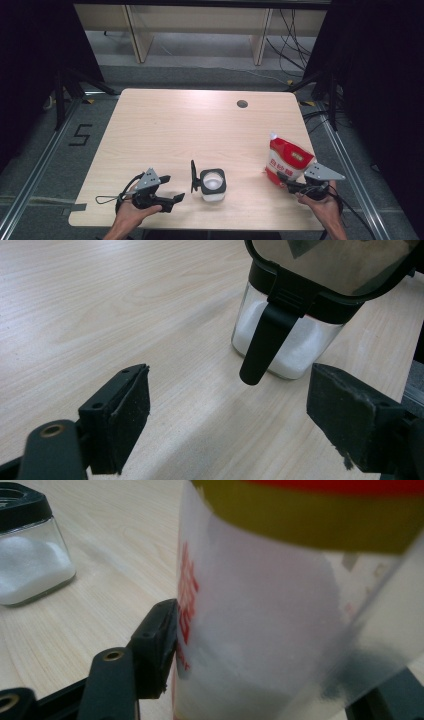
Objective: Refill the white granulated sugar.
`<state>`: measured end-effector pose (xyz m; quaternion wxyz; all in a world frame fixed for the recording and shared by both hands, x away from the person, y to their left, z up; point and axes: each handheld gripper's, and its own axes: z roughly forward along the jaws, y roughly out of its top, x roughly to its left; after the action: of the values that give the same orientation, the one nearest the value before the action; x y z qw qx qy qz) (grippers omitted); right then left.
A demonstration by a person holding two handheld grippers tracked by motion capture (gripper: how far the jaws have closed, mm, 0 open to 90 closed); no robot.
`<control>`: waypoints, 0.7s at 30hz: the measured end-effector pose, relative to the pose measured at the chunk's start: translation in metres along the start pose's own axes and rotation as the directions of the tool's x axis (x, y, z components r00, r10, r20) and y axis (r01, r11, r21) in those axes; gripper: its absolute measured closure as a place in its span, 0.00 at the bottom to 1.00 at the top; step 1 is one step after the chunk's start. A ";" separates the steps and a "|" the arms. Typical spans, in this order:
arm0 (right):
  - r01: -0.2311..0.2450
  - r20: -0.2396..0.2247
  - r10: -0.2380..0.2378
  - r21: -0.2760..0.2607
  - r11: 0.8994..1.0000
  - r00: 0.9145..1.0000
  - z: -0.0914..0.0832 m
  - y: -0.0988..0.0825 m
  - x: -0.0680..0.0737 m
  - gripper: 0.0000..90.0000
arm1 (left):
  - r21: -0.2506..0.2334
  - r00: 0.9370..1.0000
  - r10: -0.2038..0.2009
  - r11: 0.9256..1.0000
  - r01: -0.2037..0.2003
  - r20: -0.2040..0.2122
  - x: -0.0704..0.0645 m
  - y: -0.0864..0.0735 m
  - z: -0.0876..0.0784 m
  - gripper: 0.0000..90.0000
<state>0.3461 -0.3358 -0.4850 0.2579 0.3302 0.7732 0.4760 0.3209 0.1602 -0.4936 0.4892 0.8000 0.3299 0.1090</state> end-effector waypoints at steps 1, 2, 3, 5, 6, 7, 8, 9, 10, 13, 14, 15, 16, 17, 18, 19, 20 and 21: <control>-0.020 0.008 0.020 -0.005 1.000 1.000 -0.002 0.000 0.001 0.43 | 0.000 1.000 0.000 1.000 0.000 -0.005 0.000 0.000 0.000 0.19; -0.030 0.010 0.030 -0.009 1.000 0.999 -0.004 0.000 0.001 0.43 | -0.006 1.000 -0.029 1.000 0.029 -0.008 -0.002 0.000 0.001 0.19; -0.037 0.013 0.037 -0.014 0.999 0.999 -0.005 0.000 0.000 0.42 | -0.001 1.000 -0.011 1.000 0.011 -0.006 -0.001 0.000 0.001 0.19; -0.036 0.009 0.036 -0.018 0.999 0.999 -0.007 0.000 -0.001 0.40 | -0.001 1.000 -0.012 1.000 0.012 -0.007 -0.001 0.000 0.001 0.19; -0.038 0.019 0.038 -0.014 0.999 0.999 -0.009 0.000 0.001 0.39 | -0.001 1.000 -0.019 1.000 0.019 -0.010 -0.001 0.000 0.001 0.19; -0.044 0.015 0.045 -0.026 0.999 0.999 -0.009 0.001 0.002 0.37 | -0.003 1.000 -0.011 1.000 0.011 -0.010 -0.001 0.000 0.000 0.19; -0.062 0.017 0.062 -0.016 0.998 0.998 -0.012 0.001 0.005 0.36 | -0.002 1.000 -0.005 1.000 0.005 -0.005 0.000 0.000 0.000 0.19; -0.059 0.024 0.059 -0.013 0.998 0.998 -0.014 0.002 0.007 0.34 | -0.005 1.000 -0.007 1.000 0.007 -0.004 0.000 0.000 0.000 0.19; -0.040 0.038 0.041 -0.015 0.999 0.998 -0.015 0.003 0.008 0.33 | -0.004 1.000 -0.009 1.000 0.009 -0.007 0.000 0.000 0.000 0.19; -0.060 0.051 0.059 0.017 0.998 0.997 -0.021 0.003 0.016 0.27 | -0.002 1.000 0.000 1.000 0.000 -0.007 0.000 0.000 0.000 0.19; -0.071 0.058 0.070 0.023 0.997 0.996 -0.022 0.003 0.019 0.25 | -0.013 0.999 -0.032 0.999 0.032 -0.007 -0.003 0.000 0.001 0.19; -0.087 0.061 0.085 0.032 0.996 0.995 -0.024 0.002 0.021 0.24 | -0.008 1.000 -0.021 1.000 0.021 -0.004 -0.002 0.000 0.001 0.19; -0.114 0.072 0.111 0.041 0.993 0.991 -0.026 0.002 0.024 0.24 | -0.005 1.000 -0.016 1.000 0.016 -0.003 -0.002 0.000 0.001 0.19; -0.095 0.084 0.091 0.045 0.994 0.992 -0.027 0.002 0.024 0.24 | -0.007 1.000 -0.008 1.000 0.008 0.001 -0.002 0.001 0.001 0.19; -0.120 0.092 0.115 0.051 0.992 0.989 -0.029 0.001 0.025 0.24 | -0.006 1.000 0.003 1.000 -0.003 0.002 -0.002 0.001 0.000 0.19; -0.141 0.099 0.135 0.061 0.988 0.986 -0.031 0.001 0.026 0.24 | -0.010 1.000 0.004 1.000 -0.004 0.003 -0.002 0.001 0.000 0.19; -0.123 0.101 0.118 0.052 0.991 0.988 -0.032 -0.001 0.025 0.24 | -0.011 1.000 0.005 1.000 -0.005 0.003 -0.001 0.001 0.000 0.19; -0.123 0.087 0.118 0.046 0.991 0.989 -0.034 -0.001 0.023 0.24 | -0.007 1.000 0.001 1.000 -0.001 0.003 -0.001 0.001 0.000 0.19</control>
<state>0.3067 -0.3377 -0.4742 0.2524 0.4024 0.7523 0.4564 0.3205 0.1587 -0.4923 0.4922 0.7987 0.3283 0.1094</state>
